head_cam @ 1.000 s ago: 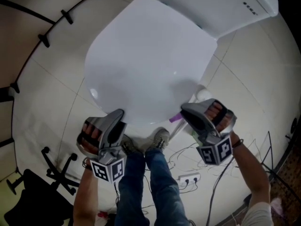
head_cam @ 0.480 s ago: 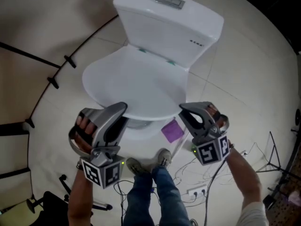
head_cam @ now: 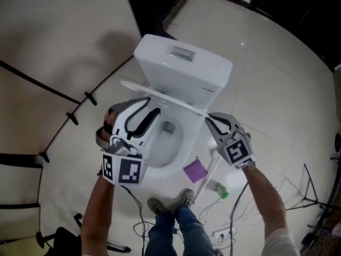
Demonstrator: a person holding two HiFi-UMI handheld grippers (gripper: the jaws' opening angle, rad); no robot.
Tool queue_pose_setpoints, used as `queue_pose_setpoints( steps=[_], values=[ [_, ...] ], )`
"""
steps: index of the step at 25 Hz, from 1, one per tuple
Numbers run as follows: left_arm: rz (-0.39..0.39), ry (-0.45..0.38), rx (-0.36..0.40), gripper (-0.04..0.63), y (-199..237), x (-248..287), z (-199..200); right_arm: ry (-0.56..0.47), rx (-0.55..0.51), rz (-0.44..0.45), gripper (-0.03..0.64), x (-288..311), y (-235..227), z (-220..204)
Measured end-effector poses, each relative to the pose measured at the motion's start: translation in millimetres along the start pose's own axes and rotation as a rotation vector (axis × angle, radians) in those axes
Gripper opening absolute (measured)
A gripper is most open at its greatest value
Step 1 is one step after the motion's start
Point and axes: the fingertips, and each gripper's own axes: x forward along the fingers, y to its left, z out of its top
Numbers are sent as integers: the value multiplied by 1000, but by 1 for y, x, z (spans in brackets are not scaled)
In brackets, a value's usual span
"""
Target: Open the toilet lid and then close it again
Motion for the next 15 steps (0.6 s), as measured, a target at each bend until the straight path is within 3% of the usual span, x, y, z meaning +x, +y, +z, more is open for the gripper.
queue_pose_setpoints(
  steps=[6,11,15],
  values=[
    [-30,29,-153,153,-17,-15,1,0,211,-70,29,12,-53,-1],
    [-23,40,-364,153,-38,-41,-3,3,415,-130,32,22,-93,-15],
    [18,63,-460,153,-37,-67,-13,11,471,-135,34,25,-102,-20]
  ],
)
